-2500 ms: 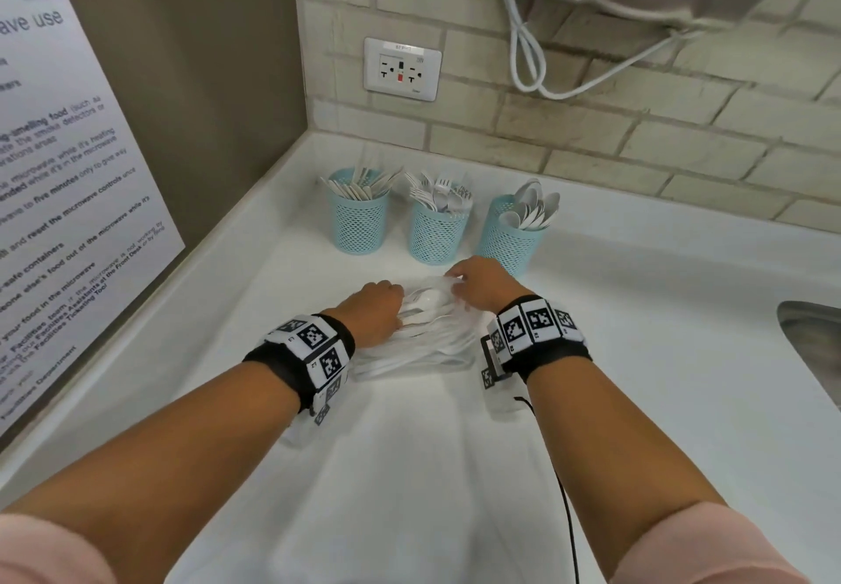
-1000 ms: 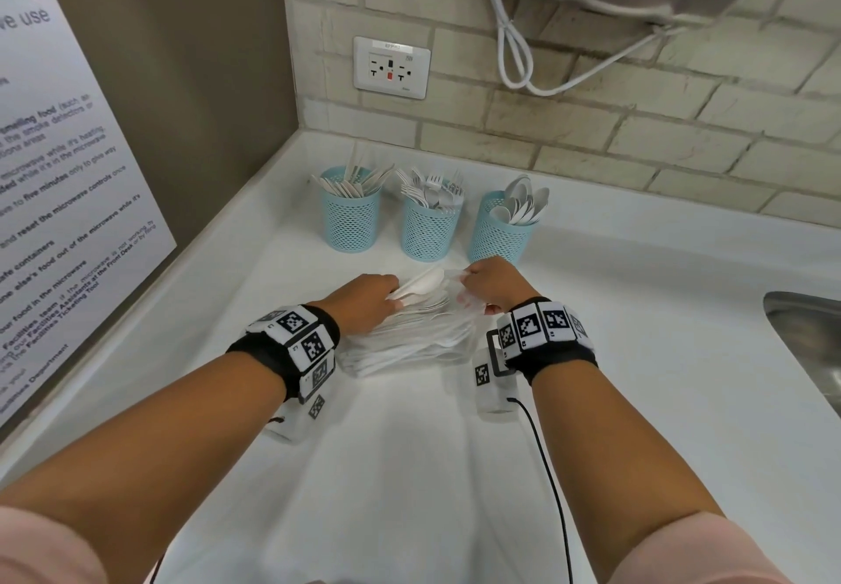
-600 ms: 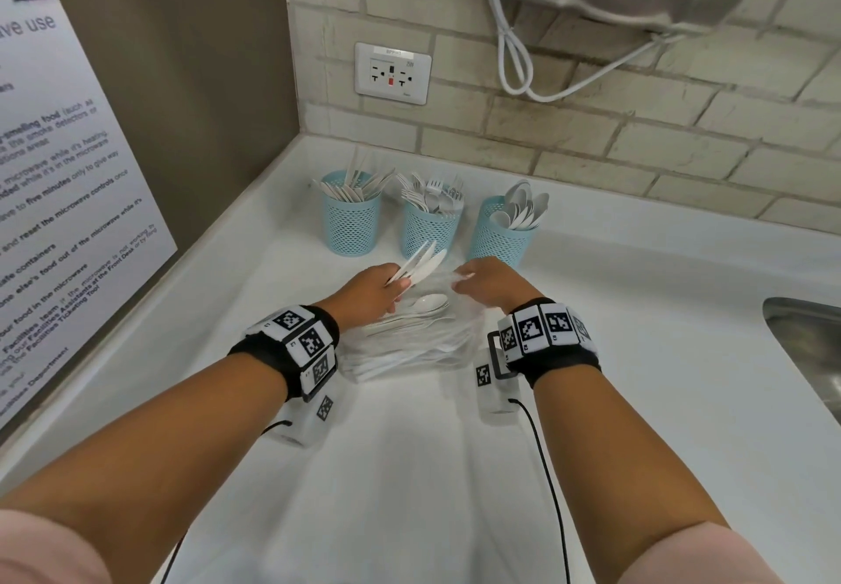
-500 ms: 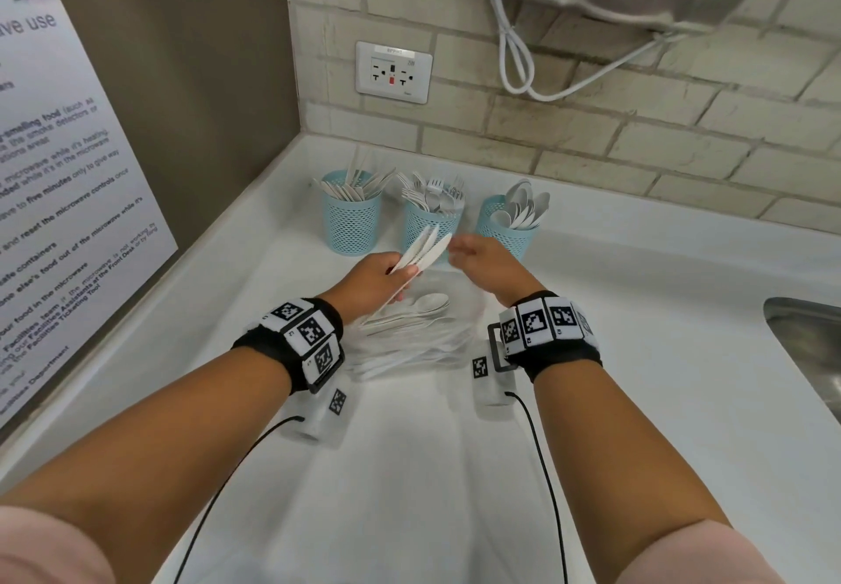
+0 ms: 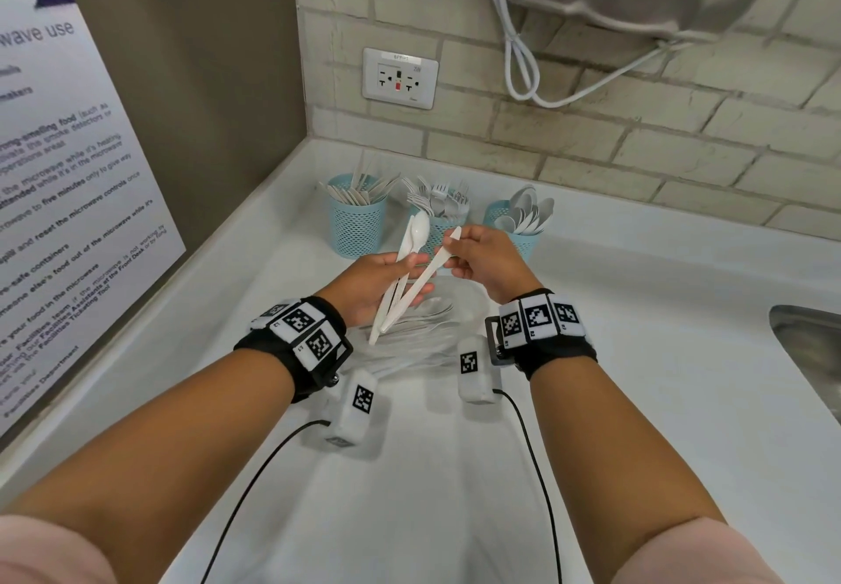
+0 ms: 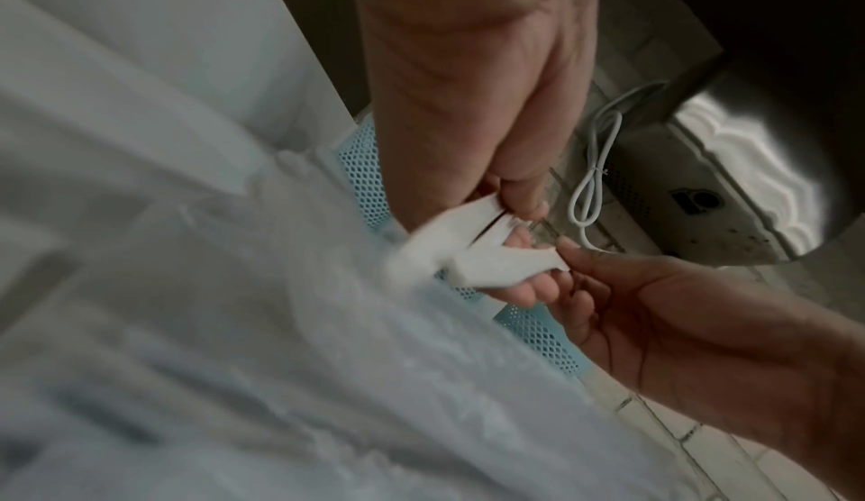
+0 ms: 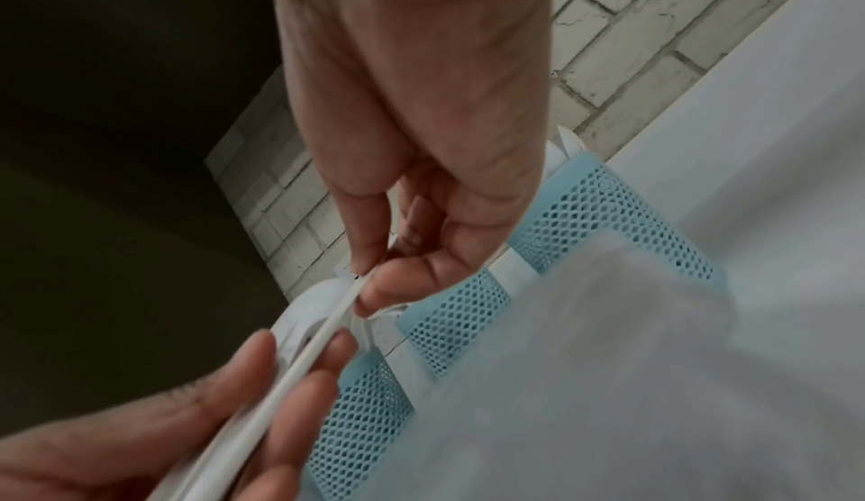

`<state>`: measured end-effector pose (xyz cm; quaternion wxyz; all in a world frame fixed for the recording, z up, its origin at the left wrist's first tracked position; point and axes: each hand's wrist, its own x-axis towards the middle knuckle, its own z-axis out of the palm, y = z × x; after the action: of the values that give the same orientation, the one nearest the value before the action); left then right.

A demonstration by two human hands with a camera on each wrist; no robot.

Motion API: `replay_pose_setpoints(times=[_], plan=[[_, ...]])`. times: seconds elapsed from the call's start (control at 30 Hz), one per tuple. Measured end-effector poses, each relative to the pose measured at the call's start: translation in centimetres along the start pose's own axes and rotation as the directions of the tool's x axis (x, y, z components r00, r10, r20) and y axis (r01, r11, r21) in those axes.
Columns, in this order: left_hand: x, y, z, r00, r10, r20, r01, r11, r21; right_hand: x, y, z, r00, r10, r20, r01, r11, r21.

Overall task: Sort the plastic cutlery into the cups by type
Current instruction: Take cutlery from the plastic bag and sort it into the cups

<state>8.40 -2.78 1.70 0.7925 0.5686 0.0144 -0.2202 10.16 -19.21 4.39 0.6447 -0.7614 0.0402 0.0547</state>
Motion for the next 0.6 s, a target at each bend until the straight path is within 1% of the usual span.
replay_pose_setpoints(times=[0.17, 0.33, 0.37, 0.6], plan=[[-0.32, 0.02, 0.05, 0.999, -0.032, -0.009, 0.032, 1.000, -0.001, -0.03, -0.18, -0.02, 1.000, 0.024, 0.001, -0.024, 0.999, -0.037], [-0.38, 0.05, 0.20, 0.992, 0.001, -0.126, 0.003, 1.000, 0.031, 0.08, -0.26, -0.05, 1.000, 0.028, -0.012, -0.028, 1.000, -0.010], [-0.41, 0.06, 0.28, 0.991, -0.003, -0.131, 0.007, 1.000, 0.028, 0.06, -0.32, -0.04, 1.000, 0.026, -0.005, -0.026, 1.000, -0.003], [-0.64, 0.24, 0.60, 0.994, -0.110, -0.012, 0.110, 0.994, -0.026, -0.09, -0.49, 0.11, 0.999, 0.016, 0.034, -0.015, 0.999, -0.032]])
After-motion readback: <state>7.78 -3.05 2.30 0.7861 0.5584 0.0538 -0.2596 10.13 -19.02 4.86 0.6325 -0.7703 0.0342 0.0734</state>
